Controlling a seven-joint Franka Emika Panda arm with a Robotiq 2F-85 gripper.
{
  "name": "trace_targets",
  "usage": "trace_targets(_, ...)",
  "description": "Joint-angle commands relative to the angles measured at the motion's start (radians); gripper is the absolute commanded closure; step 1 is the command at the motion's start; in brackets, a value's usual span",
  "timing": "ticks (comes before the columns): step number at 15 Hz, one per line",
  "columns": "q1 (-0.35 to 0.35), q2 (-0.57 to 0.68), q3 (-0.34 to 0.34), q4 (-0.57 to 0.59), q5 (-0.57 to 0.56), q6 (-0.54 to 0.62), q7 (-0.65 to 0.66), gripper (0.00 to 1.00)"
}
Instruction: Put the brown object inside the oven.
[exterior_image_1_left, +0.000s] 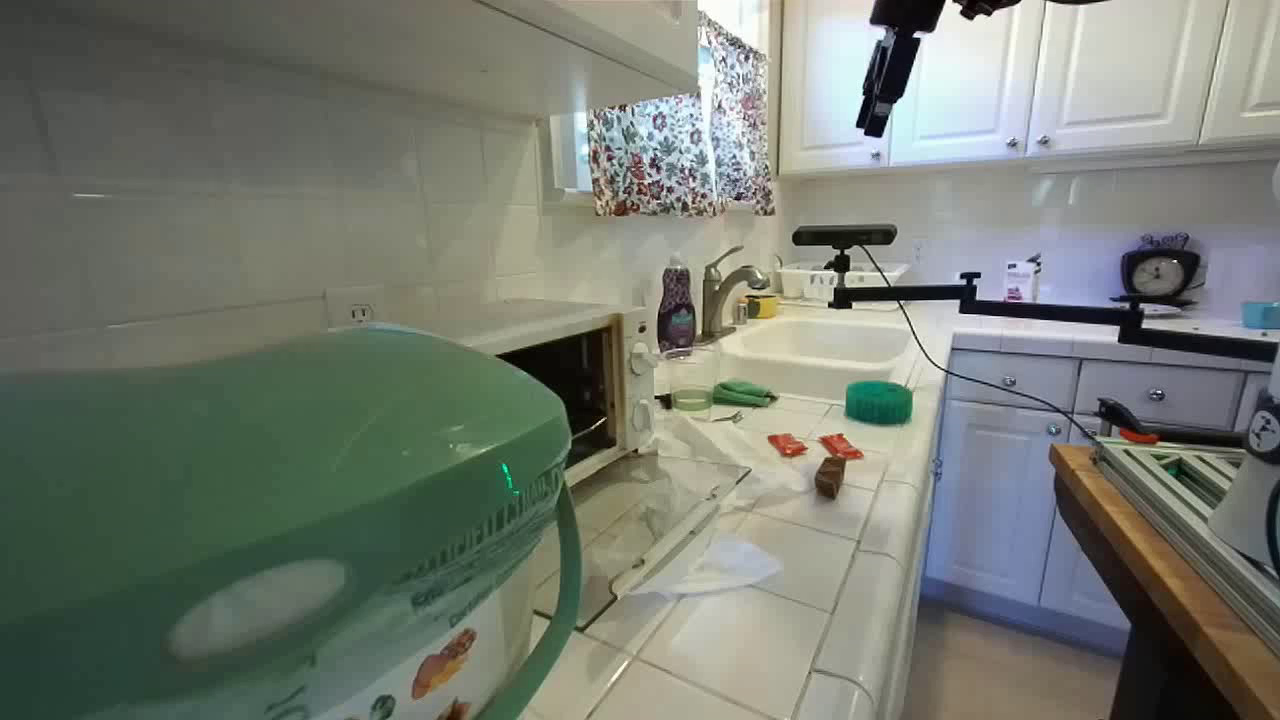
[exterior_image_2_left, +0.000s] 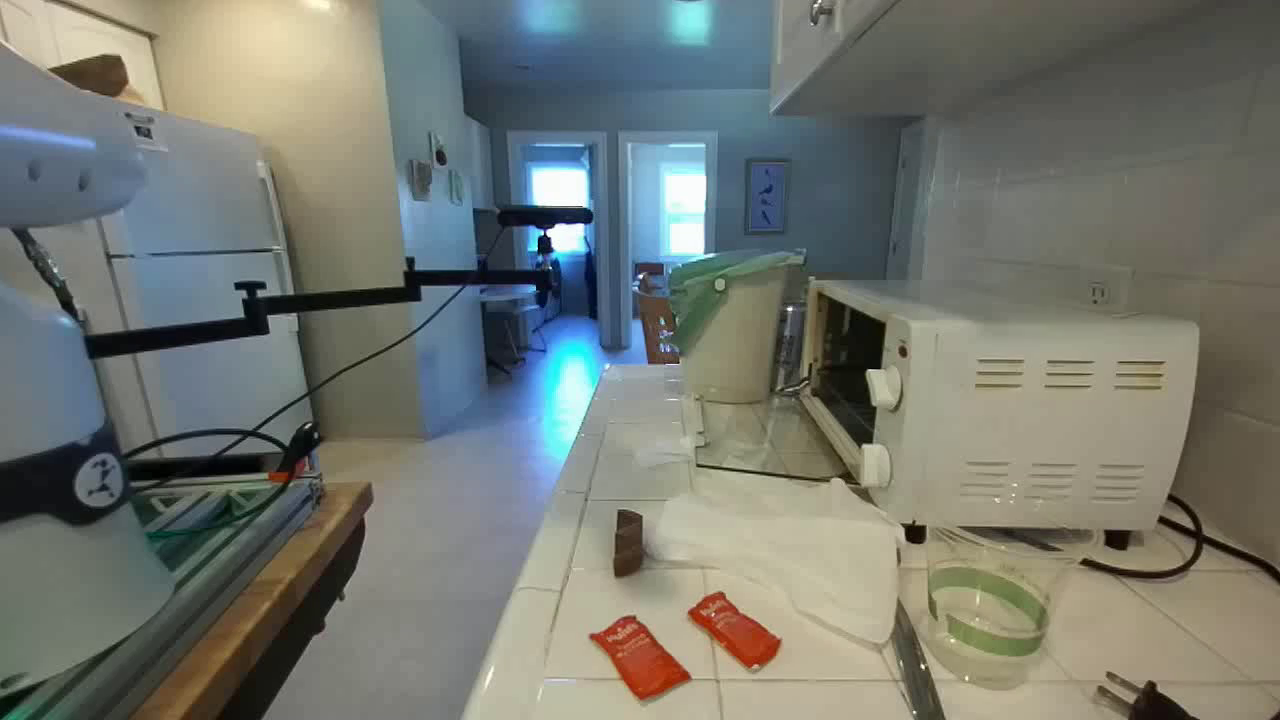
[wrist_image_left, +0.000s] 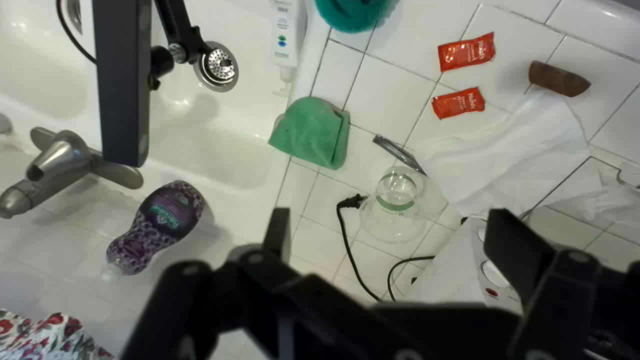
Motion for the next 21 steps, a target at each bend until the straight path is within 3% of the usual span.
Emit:
trace_targets(1, 0.003, 0.0, -0.002, 0.002, -0.001, -0.003, 0.001, 0.0)
trace_targets(7, 0.003, 0.0, -0.002, 0.002, -0.001, -0.003, 0.001, 0.0)
trace_targets(8, 0.032, 0.014, -0.024, 0.004, 0.03, 0.002, -0.046, 0.0)
trace_targets(11, 0.107, 0.099, -0.043, -0.018, 0.087, 0.046, -0.129, 0.0)
trace_targets(15, 0.187, 0.232, -0.019, -0.068, 0.146, 0.09, -0.231, 0.0)
trace_targets(21, 0.221, 0.414, 0.048, -0.134, 0.107, 0.172, -0.404, 0.0)
